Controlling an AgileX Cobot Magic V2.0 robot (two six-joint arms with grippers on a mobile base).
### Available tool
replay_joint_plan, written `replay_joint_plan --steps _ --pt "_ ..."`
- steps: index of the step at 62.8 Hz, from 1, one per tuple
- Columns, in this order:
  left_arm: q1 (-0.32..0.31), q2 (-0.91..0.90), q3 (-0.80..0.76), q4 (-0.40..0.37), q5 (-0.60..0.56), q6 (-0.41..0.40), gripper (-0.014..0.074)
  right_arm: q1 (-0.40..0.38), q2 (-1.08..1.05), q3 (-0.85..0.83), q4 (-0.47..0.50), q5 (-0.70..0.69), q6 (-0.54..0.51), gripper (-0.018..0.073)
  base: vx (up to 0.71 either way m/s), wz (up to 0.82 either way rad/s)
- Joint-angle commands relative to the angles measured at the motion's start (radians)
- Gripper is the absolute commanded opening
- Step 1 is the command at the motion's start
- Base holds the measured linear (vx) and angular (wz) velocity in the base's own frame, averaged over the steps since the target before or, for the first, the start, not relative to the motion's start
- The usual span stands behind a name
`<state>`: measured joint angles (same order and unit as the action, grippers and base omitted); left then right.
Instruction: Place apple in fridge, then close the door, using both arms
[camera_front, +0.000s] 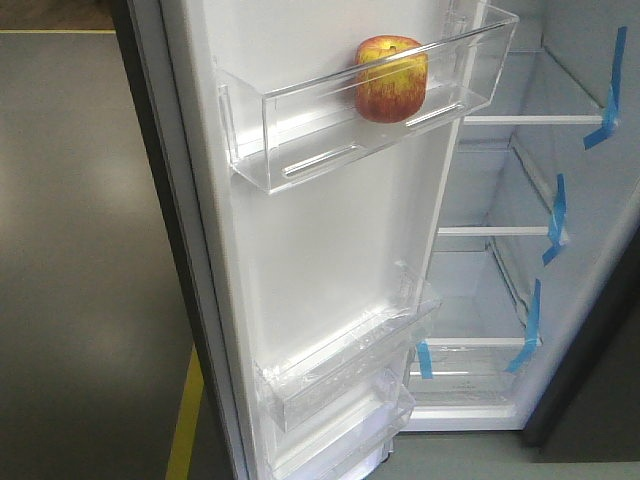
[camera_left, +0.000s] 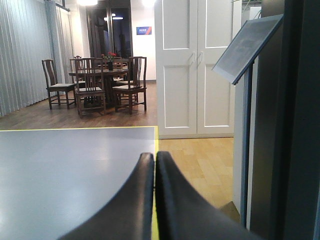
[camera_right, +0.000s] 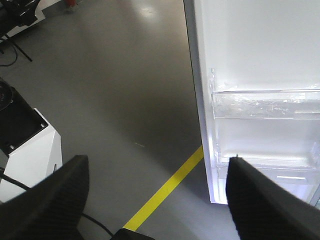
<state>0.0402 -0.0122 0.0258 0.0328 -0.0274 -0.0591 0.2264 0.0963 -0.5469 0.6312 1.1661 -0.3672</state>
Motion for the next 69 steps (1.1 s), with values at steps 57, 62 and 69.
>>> replay_joint_plan --steps 57,62,69 --pt "-0.001 0.151 -0.256 -0.017 -0.064 -0.081 -0.0006 -0.005 0.005 0.009 0.061 0.023 0.011 0.0541 0.0 0.0" --pt "-0.001 0.246 -0.359 -0.008 0.018 -0.078 -0.0006 -0.005 0.005 0.009 0.061 0.023 0.011 0.0541 0.0 0.0" --pt "-0.001 0.389 -0.5 -0.008 0.16 -0.078 -0.0006 -0.005 0.005 0.009 0.061 0.023 0.011 0.0541 0.0 0.0"
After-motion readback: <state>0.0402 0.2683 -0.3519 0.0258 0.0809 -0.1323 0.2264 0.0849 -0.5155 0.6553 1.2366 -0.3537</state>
